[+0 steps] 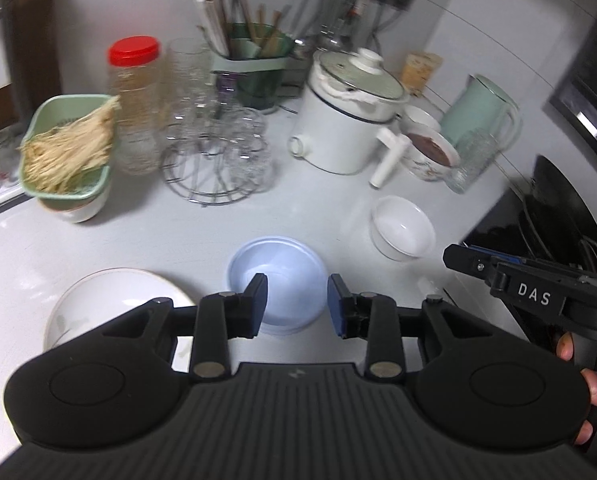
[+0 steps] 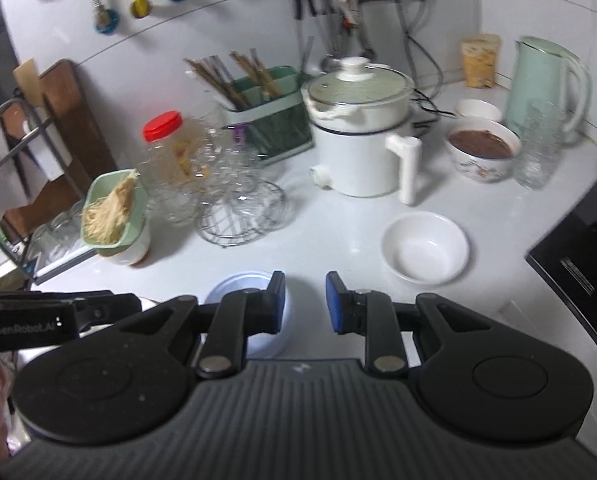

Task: Organize plates and bowls
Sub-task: 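Move both grippers to the white bowl near the rice cooker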

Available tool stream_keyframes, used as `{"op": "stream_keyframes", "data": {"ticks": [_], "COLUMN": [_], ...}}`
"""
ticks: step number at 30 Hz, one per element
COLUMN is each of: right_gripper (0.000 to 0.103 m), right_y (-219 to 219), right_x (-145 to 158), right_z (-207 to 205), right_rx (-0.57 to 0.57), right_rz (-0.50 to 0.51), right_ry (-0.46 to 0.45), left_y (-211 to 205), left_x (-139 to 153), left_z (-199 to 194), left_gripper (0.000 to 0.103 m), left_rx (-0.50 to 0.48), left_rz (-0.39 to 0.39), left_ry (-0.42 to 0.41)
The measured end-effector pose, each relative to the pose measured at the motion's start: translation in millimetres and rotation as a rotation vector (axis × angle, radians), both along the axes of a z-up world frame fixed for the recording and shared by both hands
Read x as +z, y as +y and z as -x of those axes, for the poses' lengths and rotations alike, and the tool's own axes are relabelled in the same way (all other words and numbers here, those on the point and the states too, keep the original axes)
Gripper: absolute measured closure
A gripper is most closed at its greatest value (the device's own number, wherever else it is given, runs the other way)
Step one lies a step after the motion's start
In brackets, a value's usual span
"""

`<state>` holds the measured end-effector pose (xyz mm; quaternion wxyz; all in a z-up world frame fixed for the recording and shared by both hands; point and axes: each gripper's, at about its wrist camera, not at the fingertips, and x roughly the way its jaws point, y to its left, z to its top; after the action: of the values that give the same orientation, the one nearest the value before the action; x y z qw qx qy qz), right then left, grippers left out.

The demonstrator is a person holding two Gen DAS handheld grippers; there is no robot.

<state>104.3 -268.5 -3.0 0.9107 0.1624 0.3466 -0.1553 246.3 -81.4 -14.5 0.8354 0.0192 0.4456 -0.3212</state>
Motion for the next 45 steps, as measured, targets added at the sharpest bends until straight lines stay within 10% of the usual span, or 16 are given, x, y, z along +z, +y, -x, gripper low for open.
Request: {"op": "stream_keyframes", "data": {"ticks": [7, 11, 13, 33, 45], "right_gripper": [0.075, 0.028, 0.022, 0.024, 0.047], "right_y": [-10.7, -14.5, -18.1, -109.5, -160.6], "right_x": [1.3, -1.4, -4.3, -45.7, -85.1], "right_z": [32.5, 51.4, 58.4, 10.5, -25.4], "right_rx": [-0.119, -0.171, -0.202, -0.263, -0.268], "right_rz": [0.031, 0.056, 0.069, -0.02, -0.072], "right_ry": [0.012, 0.028, 0.042, 0.066, 0.063], "left_y": [-21.5, -37.3, -43.6, -120.5, -187.7], "left_x": [6.7, 1.5, -2.2, -50.8, -83.7], "left_z": [-2.6, 1.5, 5.4, -55.6, -100.7], "left_gripper": [0.059, 0.035, 0.021, 0.011, 0.017], "left_rx": [-0.078, -0.151, -0.158, -0.089, -0.17], "left_rz": [-0.008, -0.009, -0.011, -0.026, -0.048], "left_ry": [-0.02, -0.021, -0.032, 0.031, 0.038]}}
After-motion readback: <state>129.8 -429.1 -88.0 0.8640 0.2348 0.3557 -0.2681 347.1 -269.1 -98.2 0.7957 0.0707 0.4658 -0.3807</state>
